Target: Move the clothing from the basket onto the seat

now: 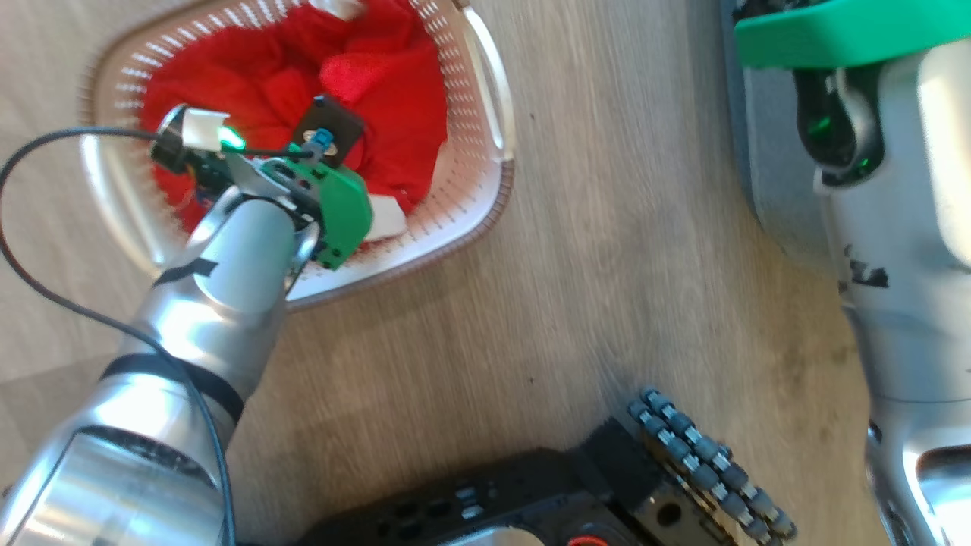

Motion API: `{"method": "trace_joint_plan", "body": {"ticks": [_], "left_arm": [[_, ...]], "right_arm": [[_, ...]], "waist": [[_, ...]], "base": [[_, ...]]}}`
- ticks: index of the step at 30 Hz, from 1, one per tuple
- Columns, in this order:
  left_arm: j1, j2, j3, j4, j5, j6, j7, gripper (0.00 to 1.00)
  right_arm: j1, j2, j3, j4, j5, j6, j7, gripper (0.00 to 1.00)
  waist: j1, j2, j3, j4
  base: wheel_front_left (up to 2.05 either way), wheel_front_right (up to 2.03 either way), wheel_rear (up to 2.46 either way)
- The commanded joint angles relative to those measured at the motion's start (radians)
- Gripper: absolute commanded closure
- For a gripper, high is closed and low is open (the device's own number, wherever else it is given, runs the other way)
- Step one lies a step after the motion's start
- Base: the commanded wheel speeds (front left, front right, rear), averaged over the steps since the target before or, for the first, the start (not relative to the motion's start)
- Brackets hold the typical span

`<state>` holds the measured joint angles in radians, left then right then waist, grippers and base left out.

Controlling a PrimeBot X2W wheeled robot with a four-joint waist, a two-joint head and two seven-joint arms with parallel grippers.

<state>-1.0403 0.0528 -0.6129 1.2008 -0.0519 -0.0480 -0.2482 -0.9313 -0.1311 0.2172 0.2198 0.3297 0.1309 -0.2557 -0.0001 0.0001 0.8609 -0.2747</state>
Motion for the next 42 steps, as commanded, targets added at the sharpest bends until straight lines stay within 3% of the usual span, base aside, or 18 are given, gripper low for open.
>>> {"method": "trace_joint_plan", "body": {"ticks": [1,7,13,27,42], "left_arm": [[0.029,0.001,0.017,-0.045,-0.009,0.005,-0.013,1.0],[0.125,-0.002,0.07,-0.181,-0.104,0.009,-0.013,1.0],[0.216,-0.002,0.058,-0.287,-0.158,0.009,-0.013,1.0],[0.359,-0.002,0.078,-0.414,-0.225,0.015,-0.013,1.0],[0.378,-0.003,0.143,-0.601,-0.28,-0.006,-0.014,1.0]], "right_arm": [[0.04,-0.005,0.009,-0.019,0.008,0.0,-0.006,0.0],[0.084,-0.017,0.039,0.036,0.005,0.0,-0.006,0.0],[0.137,-0.025,0.064,0.096,0.001,0.0,-0.006,0.0],[0.27,-0.037,0.094,0.199,0.003,0.0,-0.006,0.0],[0.403,-0.026,0.111,0.273,0.012,0.0,-0.006,0.0]], "waist": [[0.0001,-0.0001,-0.059,0.042],[0.0001,-0.0001,-0.181,0.089],[0.0001,-0.0001,-0.305,0.135],[0.0001,-0.0001,-0.563,0.21],[0.0001,-0.0001,-0.783,0.25]], "base": [[0.0,0.0,0.0],[0.0,0.0,0.0],[0.0,0.0,0.0],[0.0,0.0,0.0],[0.0,0.0,0.0]]}}
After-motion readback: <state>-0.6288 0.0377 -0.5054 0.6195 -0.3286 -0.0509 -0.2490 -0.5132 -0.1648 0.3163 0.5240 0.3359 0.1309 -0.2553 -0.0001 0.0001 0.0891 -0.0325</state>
